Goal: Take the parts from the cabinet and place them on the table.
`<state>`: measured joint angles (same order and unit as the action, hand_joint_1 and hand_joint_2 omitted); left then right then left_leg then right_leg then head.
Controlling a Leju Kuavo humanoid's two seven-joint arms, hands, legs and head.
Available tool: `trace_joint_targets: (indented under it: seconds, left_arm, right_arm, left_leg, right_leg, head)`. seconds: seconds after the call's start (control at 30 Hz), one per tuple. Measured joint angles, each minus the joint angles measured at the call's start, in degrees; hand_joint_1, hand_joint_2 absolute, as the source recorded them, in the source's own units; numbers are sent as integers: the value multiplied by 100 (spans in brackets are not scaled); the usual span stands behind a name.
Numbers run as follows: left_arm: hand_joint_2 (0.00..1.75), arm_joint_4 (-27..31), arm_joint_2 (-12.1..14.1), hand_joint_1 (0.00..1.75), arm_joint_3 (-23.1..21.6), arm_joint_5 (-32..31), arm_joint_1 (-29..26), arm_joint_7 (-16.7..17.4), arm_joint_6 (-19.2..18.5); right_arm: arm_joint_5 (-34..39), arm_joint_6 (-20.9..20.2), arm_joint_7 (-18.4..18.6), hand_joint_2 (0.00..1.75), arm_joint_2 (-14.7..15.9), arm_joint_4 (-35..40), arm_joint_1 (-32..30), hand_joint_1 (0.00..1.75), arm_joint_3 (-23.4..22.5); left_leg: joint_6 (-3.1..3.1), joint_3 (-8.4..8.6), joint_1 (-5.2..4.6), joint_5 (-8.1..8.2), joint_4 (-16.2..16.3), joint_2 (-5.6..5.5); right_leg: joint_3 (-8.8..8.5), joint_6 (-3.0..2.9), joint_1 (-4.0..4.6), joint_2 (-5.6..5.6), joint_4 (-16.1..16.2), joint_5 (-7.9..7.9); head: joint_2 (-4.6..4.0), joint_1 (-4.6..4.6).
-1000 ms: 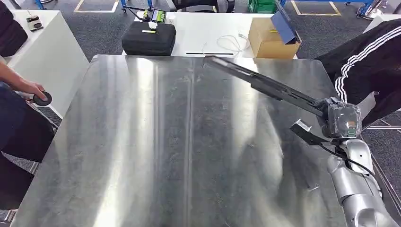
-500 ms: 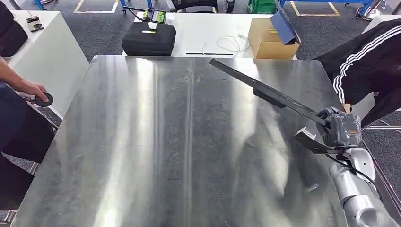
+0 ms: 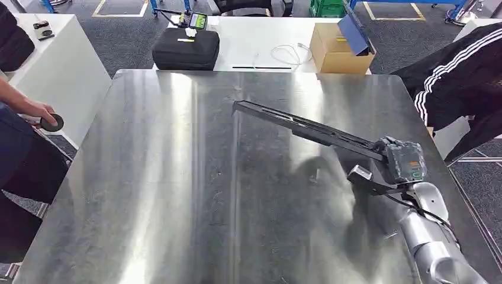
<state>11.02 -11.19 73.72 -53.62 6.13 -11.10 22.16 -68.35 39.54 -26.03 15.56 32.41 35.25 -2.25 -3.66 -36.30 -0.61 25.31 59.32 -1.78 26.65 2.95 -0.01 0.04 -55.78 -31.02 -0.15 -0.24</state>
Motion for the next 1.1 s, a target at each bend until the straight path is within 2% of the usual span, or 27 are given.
trace_joint_targets:
  seconds: [0.1,0.23,0.27,0.53,0.57,1.1]
  left_arm:
    - [175,0,-4,0,-7,0,0,-24,0]
    - [175,0,-9,0,-15,-2,0,-35,-13]
    - [175,0,-11,0,-24,-20,0,-48,-15]
    - [175,0,-13,0,-66,-83,-9,-109,52]
    - [0,0,-13,0,-66,-83,-9,-114,55]
    - [0,0,-31,0,-144,-162,-13,11,0]
  right_arm:
    - [-183,-7,312,175,-162,-53,176,175,232]
    - [-181,-4,456,175,-295,-295,524,175,424]
    - [-172,-4,467,175,-315,-337,585,0,463]
    - [-74,9,550,175,-398,-509,731,0,607]
    - [-67,11,550,175,-398,-520,735,0,616]
    - [22,17,550,175,-356,-542,736,0,640]
  left_leg:
    - [1,1,3,-1,0,-2]
    - [1,1,3,-1,0,-2]
    - [1,1,3,-1,0,-4]
    - [1,1,0,-1,0,-2]
    - [1,1,1,-1,1,-2]
    - [1,2,2,-1,0,-3]
  right_leg:
    - [0,0,0,0,-1,0]
    - [0,0,0,-1,0,0]
    - [0,0,0,-1,0,0]
    - [1,0,-1,-1,1,0]
    - [1,0,-1,0,1,0]
    - [0,0,-1,-1,1,0]
  head:
    - [0,0]
    - [0,2]
    - [0,2]
    - [0,-2]
    - [0,2]
    - [0,2]
